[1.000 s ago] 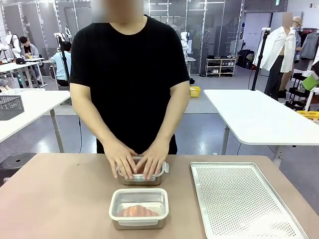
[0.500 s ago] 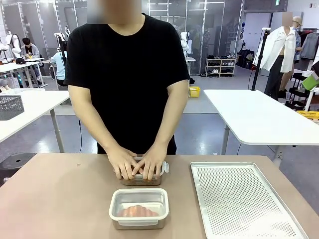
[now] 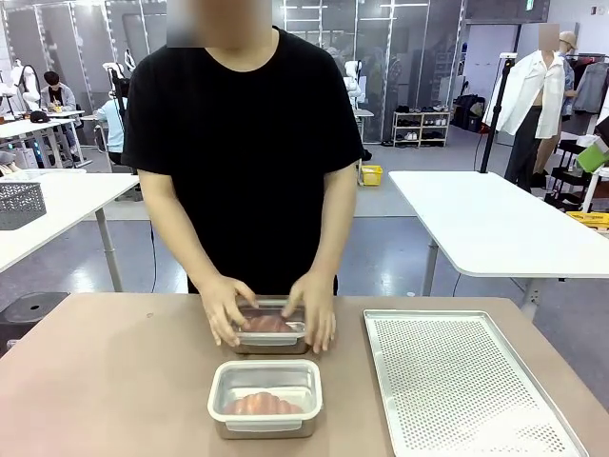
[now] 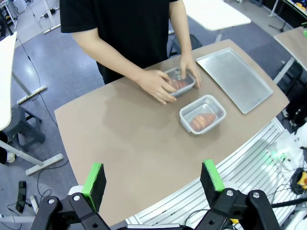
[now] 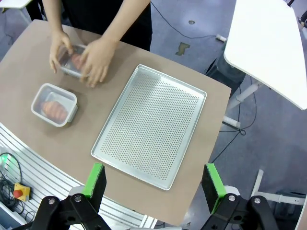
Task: Place the bread into the airtight container.
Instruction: Pick up a Butter Roll and place it into an empty Airtight Container.
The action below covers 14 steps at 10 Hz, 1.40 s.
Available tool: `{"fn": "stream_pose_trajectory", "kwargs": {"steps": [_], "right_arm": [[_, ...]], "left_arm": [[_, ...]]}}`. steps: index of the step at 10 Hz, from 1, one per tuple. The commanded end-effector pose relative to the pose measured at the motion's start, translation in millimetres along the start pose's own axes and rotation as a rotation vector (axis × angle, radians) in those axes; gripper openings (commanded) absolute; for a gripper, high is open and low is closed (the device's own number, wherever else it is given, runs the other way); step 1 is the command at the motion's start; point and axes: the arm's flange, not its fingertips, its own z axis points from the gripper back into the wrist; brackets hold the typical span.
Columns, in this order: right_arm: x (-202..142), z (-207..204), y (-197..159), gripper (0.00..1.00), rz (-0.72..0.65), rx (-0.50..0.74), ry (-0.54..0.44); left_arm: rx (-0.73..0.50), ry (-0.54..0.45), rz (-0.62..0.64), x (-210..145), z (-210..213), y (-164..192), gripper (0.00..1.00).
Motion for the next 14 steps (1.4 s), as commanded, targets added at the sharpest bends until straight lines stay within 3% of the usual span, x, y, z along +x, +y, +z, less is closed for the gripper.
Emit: {"fn": "stream_pose_trajectory", "kwargs": {"steps": [1, 14], "right_arm": [[1.1, 1.6, 0.2, 1.00, 0.009, -0.003, 0.004], [1.1, 1.6, 0.2, 1.00, 0.009, -0.003, 0.004]], "left_arm": [[0.000, -0.003, -0.006, 1.5, 2.9, -2.2, 1.00], [0.000, -0.003, -0.006, 1.5, 2.9, -2.2, 1.00]]}}
